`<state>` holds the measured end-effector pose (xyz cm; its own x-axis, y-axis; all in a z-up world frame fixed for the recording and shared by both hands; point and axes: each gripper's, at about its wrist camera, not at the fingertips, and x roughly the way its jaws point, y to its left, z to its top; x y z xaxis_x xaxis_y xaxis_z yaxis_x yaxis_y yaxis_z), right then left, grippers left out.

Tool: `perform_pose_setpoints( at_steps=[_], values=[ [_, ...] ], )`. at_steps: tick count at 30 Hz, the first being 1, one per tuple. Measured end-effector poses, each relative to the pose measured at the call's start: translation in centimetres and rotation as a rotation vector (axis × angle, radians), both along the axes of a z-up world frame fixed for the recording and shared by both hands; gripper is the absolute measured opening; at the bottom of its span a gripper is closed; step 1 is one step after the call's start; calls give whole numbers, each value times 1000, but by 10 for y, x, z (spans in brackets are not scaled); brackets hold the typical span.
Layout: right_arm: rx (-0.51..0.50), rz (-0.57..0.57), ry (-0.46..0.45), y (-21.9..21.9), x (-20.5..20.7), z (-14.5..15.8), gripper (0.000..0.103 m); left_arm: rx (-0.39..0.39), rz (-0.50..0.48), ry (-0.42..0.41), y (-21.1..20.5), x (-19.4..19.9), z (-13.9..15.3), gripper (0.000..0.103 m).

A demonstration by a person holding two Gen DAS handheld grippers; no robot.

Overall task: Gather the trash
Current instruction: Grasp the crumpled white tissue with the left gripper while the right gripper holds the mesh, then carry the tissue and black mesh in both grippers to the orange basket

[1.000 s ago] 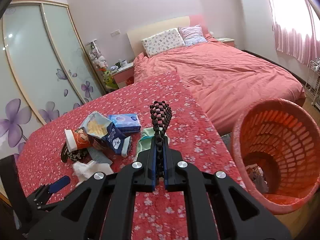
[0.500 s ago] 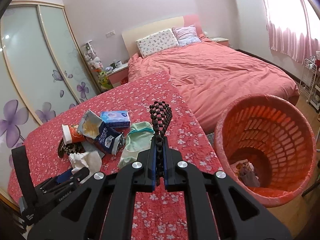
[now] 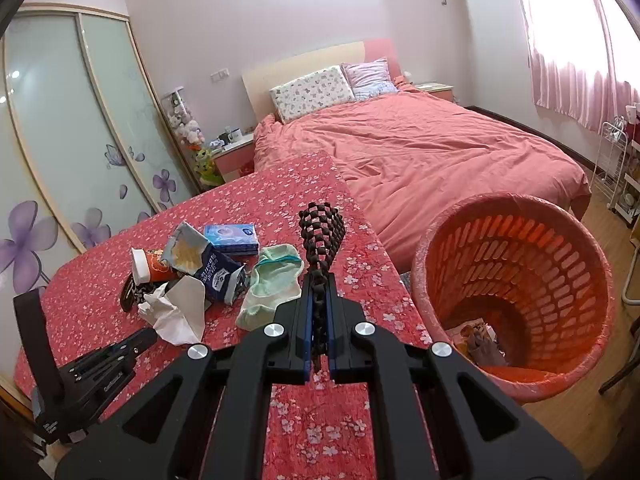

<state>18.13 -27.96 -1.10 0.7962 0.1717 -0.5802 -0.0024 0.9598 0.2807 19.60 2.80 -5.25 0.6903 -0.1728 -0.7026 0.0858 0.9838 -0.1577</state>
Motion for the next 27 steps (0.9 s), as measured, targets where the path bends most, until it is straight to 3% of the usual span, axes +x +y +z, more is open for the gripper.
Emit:
perform_pose_setpoints(
  at_steps=[1,2,4,6,11,16,18,20,27],
  values=[
    [0,0,0,0,0,0,6,-5,15,15,2,2,-3,17],
    [0,0,0,0,-1,0,6,-10,22,26,2,3,-5,41],
    [0,0,1,-1,-3,0,6,-30,48,31,4,3,-8,57],
    [-3,-2,4,-2,-4,-1,6,-56,34,23,4,1,-7,58],
    [8,-15,17,-7,-1,-5,6,-8,48,17,-7,13,-5,59],
    [14,-17,20,-9,-1,-8,6,-13,86,76,-4,42,-15,58],
    [9,-15,22,-7,-2,-9,6,-18,96,95,-2,49,-21,55],
    [8,-15,25,-7,-2,-10,6,-24,92,83,0,50,-21,45],
    [9,-14,20,-8,-6,-9,6,-45,60,62,5,34,-16,41]
  ],
)
